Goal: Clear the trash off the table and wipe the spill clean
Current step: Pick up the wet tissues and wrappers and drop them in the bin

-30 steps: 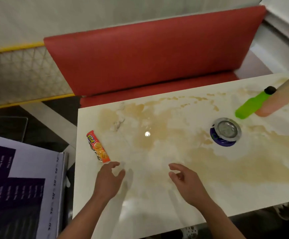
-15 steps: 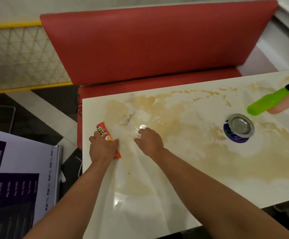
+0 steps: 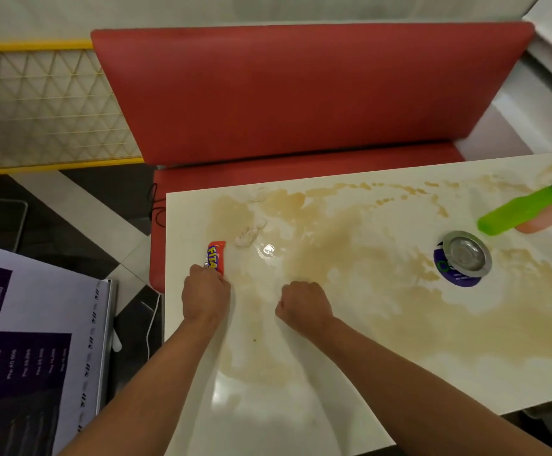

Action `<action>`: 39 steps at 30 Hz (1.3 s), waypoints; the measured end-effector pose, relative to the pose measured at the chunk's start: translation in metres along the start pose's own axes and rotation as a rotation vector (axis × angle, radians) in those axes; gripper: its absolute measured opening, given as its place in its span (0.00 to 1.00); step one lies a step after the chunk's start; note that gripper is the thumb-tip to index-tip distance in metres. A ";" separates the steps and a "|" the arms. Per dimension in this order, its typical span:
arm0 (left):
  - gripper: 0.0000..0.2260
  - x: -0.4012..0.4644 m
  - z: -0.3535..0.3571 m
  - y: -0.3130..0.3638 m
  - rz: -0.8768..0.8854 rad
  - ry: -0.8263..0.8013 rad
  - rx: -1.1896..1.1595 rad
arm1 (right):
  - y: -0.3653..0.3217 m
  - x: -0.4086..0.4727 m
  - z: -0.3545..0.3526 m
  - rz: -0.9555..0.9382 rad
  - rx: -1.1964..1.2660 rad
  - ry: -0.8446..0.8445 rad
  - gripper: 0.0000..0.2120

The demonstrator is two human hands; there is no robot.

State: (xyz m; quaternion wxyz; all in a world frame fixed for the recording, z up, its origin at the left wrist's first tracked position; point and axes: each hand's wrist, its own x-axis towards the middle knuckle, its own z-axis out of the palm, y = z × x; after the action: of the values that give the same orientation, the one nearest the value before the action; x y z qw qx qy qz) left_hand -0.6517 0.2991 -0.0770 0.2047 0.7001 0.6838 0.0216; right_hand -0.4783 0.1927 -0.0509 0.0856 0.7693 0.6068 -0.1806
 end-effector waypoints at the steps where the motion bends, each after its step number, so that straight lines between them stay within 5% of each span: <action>1: 0.12 0.001 0.000 0.000 0.001 -0.005 0.004 | 0.003 -0.004 0.000 0.014 0.005 -0.043 0.13; 14: 0.07 0.035 -0.037 0.065 0.310 0.130 -0.227 | 0.039 -0.050 -0.020 0.316 0.542 0.132 0.07; 22: 0.09 0.064 -0.004 0.083 0.380 -0.059 -0.009 | 0.050 -0.029 -0.040 0.289 0.706 0.243 0.04; 30: 0.09 0.066 -0.002 0.057 0.409 -0.064 0.018 | 0.064 0.023 -0.079 0.155 0.609 0.322 0.14; 33: 0.08 0.055 -0.011 0.042 0.375 -0.093 -0.016 | 0.055 0.063 -0.107 0.083 0.500 0.301 0.08; 36: 0.02 0.041 -0.020 0.023 0.289 -0.146 -0.179 | 0.035 0.101 -0.124 0.016 0.359 0.307 0.08; 39: 0.07 0.026 -0.033 0.009 0.162 -0.173 -0.423 | 0.017 0.134 -0.122 -0.072 0.255 0.252 0.09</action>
State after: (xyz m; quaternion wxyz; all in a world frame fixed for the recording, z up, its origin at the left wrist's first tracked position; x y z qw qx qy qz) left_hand -0.6521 0.3330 -0.0508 0.4019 0.6934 0.5858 0.1205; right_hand -0.4147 0.3519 0.0084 -0.0961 0.7684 0.6119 -0.1611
